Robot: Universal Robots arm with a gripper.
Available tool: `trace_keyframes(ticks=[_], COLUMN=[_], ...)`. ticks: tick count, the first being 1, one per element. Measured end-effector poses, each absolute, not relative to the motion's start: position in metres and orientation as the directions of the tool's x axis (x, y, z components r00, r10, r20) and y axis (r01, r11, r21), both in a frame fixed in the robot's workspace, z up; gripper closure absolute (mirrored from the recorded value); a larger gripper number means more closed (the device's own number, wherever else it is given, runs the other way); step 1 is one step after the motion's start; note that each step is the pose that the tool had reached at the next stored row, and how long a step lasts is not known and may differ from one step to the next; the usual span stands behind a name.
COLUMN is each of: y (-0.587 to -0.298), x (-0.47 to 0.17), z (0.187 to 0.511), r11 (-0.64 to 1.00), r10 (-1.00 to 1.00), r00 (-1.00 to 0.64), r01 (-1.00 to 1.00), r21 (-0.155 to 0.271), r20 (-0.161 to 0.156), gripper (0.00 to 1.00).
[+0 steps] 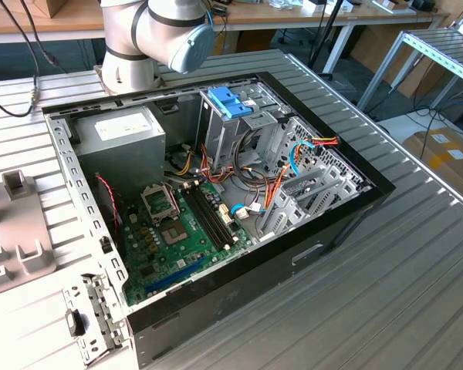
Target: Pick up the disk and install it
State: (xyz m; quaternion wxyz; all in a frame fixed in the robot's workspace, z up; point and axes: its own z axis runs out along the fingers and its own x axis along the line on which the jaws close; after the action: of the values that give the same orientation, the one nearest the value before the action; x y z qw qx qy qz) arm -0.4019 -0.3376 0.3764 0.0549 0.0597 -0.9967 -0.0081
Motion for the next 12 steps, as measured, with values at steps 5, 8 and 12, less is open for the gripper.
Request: trace_keyframes(ticks=[5, 8, 12], y=[-0.3376, -0.3376, -0.3376], x=[-0.4019, -0.4019, -0.4019], z=[0.3765, 0.3765, 0.3765], r11=[0.989, 0.987, 0.981], r10=[-0.144, -0.163, -0.193], r00=[-0.984, -0.981, -0.975], r01=[-0.143, -0.161, -0.191], r21=[0.023, 0.023, 0.023], r20=[0.109, 0.108, 0.108], gripper=[0.89, 0.89, 0.89])
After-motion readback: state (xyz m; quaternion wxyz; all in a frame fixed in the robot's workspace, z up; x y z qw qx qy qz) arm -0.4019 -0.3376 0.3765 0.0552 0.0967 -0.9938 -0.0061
